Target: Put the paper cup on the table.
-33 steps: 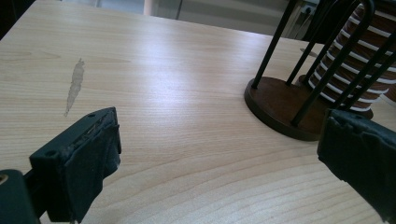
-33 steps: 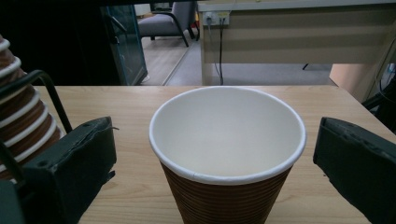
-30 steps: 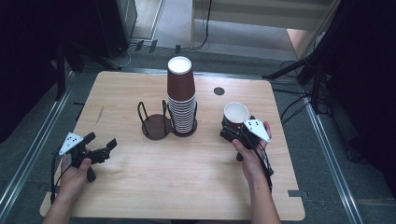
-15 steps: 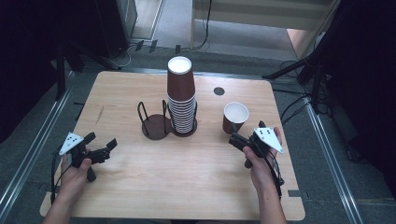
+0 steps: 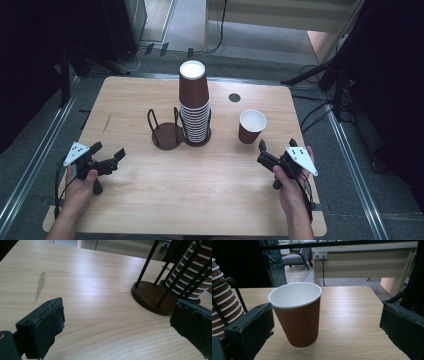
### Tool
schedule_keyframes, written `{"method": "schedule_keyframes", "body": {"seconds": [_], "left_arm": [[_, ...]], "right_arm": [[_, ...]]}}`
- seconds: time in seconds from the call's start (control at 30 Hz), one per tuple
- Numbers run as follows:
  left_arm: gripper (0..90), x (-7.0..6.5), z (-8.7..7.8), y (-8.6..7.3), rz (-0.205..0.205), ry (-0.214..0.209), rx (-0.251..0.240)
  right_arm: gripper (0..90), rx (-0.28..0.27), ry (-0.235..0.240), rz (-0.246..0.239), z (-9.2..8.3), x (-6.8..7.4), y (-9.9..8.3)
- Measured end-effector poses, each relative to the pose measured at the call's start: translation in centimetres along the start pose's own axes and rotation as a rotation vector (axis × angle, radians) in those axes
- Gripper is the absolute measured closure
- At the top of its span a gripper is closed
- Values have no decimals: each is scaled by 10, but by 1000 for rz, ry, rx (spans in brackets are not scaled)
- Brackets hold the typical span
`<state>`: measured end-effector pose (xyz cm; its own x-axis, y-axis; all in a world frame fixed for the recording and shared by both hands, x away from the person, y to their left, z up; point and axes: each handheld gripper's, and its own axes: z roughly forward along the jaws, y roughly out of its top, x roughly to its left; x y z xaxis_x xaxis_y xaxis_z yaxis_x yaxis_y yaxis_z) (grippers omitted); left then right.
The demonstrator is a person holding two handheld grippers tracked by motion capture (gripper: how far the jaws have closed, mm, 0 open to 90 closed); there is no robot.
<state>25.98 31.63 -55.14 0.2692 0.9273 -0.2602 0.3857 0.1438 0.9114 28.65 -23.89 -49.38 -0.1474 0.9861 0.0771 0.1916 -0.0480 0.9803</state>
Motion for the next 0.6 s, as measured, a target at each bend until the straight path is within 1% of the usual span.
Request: {"method": "schedule_keyframes", "body": {"seconds": [0.1,0.13,0.3,0.6], "left_arm": [[0,0,0,0,-1,1,0],[0,0,0,0,-1,1,0],[0,0,0,0,-2,-1,3],[0,0,0,0,-2,-1,2]], "right_arm": [[0,0,-13,-11,-4,-6,-2],[0,3,-15,-5,-5,-8,-3],[0,10,-34,-12,-10,-17,-8],[0,25,-73,-4,-21,-34,-15]]}}
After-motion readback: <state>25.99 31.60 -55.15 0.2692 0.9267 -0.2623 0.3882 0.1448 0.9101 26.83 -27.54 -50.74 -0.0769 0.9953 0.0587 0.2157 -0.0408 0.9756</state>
